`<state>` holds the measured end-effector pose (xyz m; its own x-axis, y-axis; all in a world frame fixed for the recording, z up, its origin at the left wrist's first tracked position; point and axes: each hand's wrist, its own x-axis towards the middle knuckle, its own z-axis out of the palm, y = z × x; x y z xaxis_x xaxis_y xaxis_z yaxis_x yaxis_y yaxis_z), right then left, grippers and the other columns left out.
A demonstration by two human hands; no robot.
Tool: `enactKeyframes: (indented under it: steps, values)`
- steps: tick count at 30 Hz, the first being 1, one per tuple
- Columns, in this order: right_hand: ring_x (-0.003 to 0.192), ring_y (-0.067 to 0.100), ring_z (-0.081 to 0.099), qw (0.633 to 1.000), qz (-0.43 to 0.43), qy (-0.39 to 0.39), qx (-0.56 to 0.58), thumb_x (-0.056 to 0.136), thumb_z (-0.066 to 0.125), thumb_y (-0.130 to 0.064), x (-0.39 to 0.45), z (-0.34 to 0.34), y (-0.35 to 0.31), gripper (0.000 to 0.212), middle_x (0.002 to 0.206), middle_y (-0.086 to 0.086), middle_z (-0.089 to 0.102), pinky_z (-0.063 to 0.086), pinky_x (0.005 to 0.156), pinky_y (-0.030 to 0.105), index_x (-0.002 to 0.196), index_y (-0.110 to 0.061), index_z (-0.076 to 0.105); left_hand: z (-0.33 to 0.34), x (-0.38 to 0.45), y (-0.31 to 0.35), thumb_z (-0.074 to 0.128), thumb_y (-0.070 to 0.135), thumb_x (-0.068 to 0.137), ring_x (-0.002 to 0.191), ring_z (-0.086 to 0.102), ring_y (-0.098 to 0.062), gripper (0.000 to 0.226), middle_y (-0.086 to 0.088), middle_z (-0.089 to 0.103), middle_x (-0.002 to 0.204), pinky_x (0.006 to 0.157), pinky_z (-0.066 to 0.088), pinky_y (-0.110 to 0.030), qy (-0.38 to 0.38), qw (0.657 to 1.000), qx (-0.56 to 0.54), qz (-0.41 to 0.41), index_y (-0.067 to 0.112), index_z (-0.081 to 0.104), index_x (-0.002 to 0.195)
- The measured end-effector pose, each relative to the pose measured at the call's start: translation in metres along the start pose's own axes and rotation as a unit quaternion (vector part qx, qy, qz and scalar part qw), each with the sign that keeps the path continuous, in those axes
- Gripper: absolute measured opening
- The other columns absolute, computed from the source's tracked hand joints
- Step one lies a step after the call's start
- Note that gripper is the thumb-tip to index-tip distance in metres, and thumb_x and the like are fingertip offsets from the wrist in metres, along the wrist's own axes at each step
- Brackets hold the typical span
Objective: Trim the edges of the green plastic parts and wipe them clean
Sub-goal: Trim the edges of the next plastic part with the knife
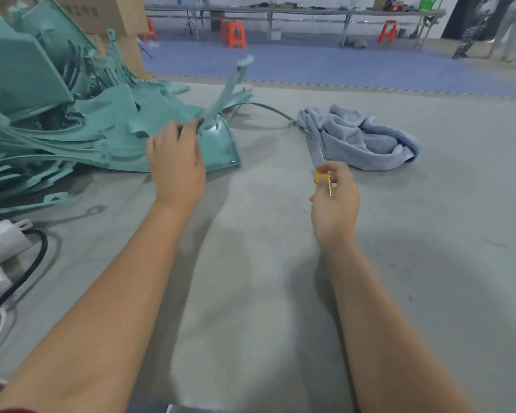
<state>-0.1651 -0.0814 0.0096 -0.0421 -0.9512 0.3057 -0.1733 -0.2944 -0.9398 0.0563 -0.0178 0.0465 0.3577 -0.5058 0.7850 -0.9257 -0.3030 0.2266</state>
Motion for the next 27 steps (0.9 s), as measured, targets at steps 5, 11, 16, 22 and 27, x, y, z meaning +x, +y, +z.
enactKeyframes:
  steps: [5,11,16,22,27]
  values:
    - [0.083,0.025,0.060,0.991,0.055,0.074,0.102,0.096,0.046,-0.006,0.007,-0.011,0.003,0.025,0.101,-0.005,0.059,0.050,0.067,0.031,0.107,-0.028,0.042,-0.005,0.022,0.059,0.037,0.019,0.098,0.087,0.056,-0.035,0.031,-0.013,0.064,0.096,0.073,0.044,-0.044,-0.014,0.978,-0.199,0.065,0.009,0.057,0.119]
    - [0.050,-0.001,0.039,0.971,0.145,0.087,0.172,0.090,0.062,-0.011,0.012,-0.019,0.004,0.019,0.075,-0.004,0.042,0.039,0.052,0.010,0.091,-0.026,0.051,0.009,0.003,0.110,0.034,0.003,0.102,0.069,0.057,-0.008,0.016,0.002,0.057,0.078,0.083,0.053,-0.036,-0.051,0.791,-0.571,-0.214,0.010,0.049,0.103]
    - [0.049,0.004,0.032,0.977,0.062,0.160,0.129,0.094,0.061,-0.018,0.008,-0.021,-0.004,0.025,0.064,-0.003,0.036,0.031,0.047,0.010,0.073,-0.017,0.048,0.012,0.017,0.119,0.032,0.003,0.103,0.075,0.066,-0.012,0.015,-0.006,0.068,0.088,0.083,0.051,-0.027,0.011,0.582,-0.721,-0.377,0.011,0.043,0.108]
    - [0.060,0.014,0.032,0.998,-0.046,0.026,0.018,0.098,0.055,-0.035,-0.003,-0.005,-0.008,0.052,0.062,0.015,0.036,0.029,0.057,0.035,0.073,0.011,0.049,0.023,0.010,0.125,0.039,0.007,0.103,0.074,0.061,-0.008,0.021,-0.009,0.067,0.118,0.055,0.047,-0.014,-0.063,0.389,-0.754,-0.525,0.007,0.057,0.115]
    - [0.051,0.007,0.025,0.999,0.014,-0.012,0.029,0.095,0.059,-0.041,0.002,-0.005,-0.004,0.055,0.048,-0.011,0.025,0.024,0.049,0.026,0.054,-0.017,0.032,0.035,-0.033,0.133,0.050,0.002,0.097,0.089,0.065,-0.015,0.014,-0.005,0.072,0.102,0.081,0.057,-0.029,-0.153,0.297,-0.768,-0.547,0.003,0.063,0.103]
